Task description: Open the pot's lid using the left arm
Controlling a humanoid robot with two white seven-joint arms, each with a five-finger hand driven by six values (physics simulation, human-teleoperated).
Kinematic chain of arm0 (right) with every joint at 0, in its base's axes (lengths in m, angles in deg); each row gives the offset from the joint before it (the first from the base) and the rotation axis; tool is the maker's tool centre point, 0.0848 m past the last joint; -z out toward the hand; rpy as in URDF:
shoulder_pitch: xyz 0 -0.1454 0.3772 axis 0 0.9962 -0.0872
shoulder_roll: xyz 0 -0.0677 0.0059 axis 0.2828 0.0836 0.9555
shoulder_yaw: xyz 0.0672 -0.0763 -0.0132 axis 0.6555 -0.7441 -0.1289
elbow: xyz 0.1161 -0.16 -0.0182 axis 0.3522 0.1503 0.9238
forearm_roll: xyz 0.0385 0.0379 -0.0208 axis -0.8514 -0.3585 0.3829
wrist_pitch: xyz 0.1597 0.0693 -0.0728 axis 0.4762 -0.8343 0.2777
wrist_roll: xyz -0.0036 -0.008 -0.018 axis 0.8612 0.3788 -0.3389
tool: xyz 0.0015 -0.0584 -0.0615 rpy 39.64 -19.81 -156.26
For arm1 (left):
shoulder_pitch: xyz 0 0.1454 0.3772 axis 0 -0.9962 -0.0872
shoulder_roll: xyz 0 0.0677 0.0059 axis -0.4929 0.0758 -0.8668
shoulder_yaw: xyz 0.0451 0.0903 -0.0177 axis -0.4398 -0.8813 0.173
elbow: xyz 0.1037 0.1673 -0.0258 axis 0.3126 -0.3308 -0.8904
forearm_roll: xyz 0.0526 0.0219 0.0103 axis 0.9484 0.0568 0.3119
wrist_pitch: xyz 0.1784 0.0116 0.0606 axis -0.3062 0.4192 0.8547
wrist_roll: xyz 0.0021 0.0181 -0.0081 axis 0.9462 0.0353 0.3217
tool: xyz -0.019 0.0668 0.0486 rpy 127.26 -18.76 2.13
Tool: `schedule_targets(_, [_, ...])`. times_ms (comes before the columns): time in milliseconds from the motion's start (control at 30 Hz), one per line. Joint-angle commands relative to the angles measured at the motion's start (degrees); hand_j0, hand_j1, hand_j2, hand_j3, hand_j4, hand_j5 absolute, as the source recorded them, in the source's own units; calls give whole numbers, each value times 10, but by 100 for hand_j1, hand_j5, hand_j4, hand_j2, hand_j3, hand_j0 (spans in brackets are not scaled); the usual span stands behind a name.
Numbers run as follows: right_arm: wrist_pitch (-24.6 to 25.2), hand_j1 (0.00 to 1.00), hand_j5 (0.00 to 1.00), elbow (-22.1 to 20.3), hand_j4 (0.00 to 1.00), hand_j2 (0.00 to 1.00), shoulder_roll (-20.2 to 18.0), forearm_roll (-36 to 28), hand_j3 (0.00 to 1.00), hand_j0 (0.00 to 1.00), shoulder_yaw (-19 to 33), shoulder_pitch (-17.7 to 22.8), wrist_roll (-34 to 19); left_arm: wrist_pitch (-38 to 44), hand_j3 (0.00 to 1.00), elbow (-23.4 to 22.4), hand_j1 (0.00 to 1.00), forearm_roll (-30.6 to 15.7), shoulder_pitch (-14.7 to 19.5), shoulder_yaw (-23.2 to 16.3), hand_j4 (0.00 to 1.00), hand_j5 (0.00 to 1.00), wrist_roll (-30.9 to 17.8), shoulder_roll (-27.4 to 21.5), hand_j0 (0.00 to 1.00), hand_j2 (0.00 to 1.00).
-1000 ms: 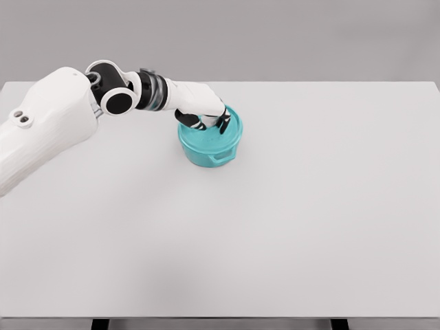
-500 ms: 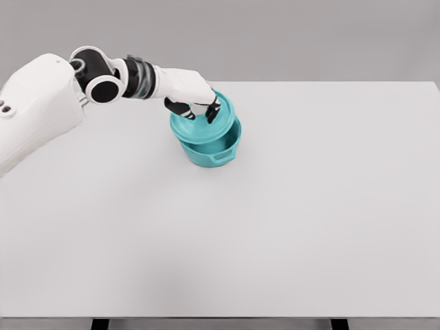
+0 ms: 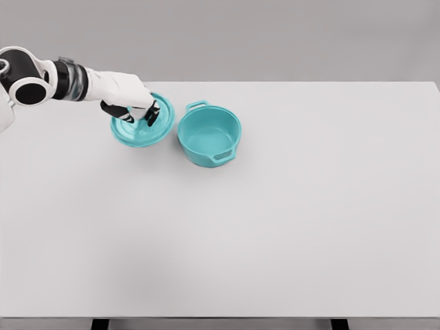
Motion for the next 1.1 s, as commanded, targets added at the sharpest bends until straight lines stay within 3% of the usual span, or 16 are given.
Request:
schedule_targets(0, [0,100,100,0,100,100,0,0,100,100,0,0,0,-7,48,1,48,8,0,0,48,48,0,-14,48,48])
schedule_targets(100, [0,100,100,0,100,100,0,0,100,100,0,0,0,-14,48,0,48,11,-3,0,48,48,0,-23,48,48])
schedule_targets(267, [0,100,100,0,100,100,0,0,100,100,0,0,0,-13,57,-4,57,21,-33,2,57,57,0,-18,57,57])
schedule_targets(367, [0,100,100,0,100,100,0,0,100,100,0,0,0,-11,90,-4,90,21,-33,2,90,90,0,-18,90,90])
schedule_targets(433, [0,100,100,-1,100,100,0,0,100,100,0,0,0,-12,100,-4,100,20,-33,2,100,100,0,-19,100,100])
schedule_targets(700, [0,100,100,-1,100,100,0,0,100,100,0,0,0,-8,100,-17,100,13,-30,5,100,100,0,-37,100,100])
schedule_targets(800, [0,100,100,0,100,100,0,0,100,100,0,0,0,-7,100,-115,100,10,-31,11,100,100,0,-55,100,100])
schedule_targets(900, [0,100,100,0,100,100,0,0,100,100,0,0,0,-14,100,-192,100,-69,-34,35,100,100,0,-79,100,100])
schedule_targets(1067, [0,100,100,0,100,100,0,0,100,100,0,0,0,-13,100,-204,100,-73,-35,35,100,100,0,-78,100,100])
